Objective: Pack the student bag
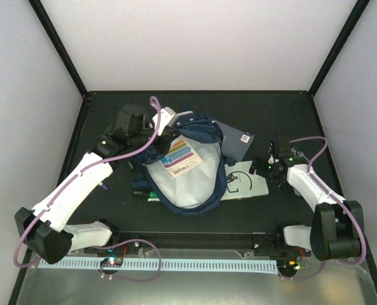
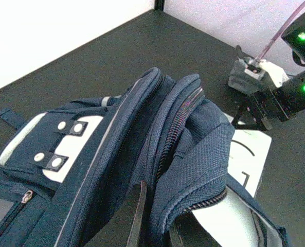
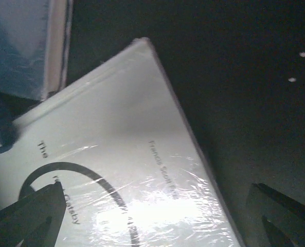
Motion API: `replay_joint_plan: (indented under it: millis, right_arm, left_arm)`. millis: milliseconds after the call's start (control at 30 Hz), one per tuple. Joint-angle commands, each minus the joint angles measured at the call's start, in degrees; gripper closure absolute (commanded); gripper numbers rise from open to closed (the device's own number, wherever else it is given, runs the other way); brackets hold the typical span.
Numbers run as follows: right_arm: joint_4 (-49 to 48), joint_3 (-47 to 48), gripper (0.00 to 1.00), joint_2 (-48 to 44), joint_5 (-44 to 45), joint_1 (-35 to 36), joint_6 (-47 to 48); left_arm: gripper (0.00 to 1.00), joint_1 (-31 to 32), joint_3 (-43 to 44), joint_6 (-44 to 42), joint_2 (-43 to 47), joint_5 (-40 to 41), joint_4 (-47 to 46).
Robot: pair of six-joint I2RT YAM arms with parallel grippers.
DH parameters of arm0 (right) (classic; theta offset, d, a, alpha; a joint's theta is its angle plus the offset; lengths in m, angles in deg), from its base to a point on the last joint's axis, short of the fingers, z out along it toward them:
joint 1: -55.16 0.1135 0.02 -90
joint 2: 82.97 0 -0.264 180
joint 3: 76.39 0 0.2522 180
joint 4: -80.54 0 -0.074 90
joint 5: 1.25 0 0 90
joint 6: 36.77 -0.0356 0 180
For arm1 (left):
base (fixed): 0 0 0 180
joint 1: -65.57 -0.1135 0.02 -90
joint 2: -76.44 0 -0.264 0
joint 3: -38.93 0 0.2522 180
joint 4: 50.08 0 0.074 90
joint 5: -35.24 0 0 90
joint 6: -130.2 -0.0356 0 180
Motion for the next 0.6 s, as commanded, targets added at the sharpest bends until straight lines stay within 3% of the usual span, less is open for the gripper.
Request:
replay_joint_plan:
  millis: [0, 100, 233, 567]
  right_arm:
    - [-0.14, -2.13, 0.01, -1.11, 5.11, -0.35, -4.74]
    - [-0.45, -3.94, 0.0, -0.24, 3.67, -0.35, -5.52]
    - [-4.12, -7.29, 0.0, -0.61, -6.35, -0.26, -4.81]
    - [-5.01, -10.51, 0.0, -9.44, -27.48, -0.26, -3.01]
  left_arm:
    - [0.98, -0.52, 0.86, -0.7, 0.21, 0.12, 1.45]
    - [0.98, -0.49, -0.26, -1.23, 1.45, 6.17, 4.95]
    - [0.98, -0.48, -3.15, -0.96, 4.0, 14.13, 5.73]
    - [0.99, -0.42, -9.62, 1.61, 4.55, 8.36, 0.26]
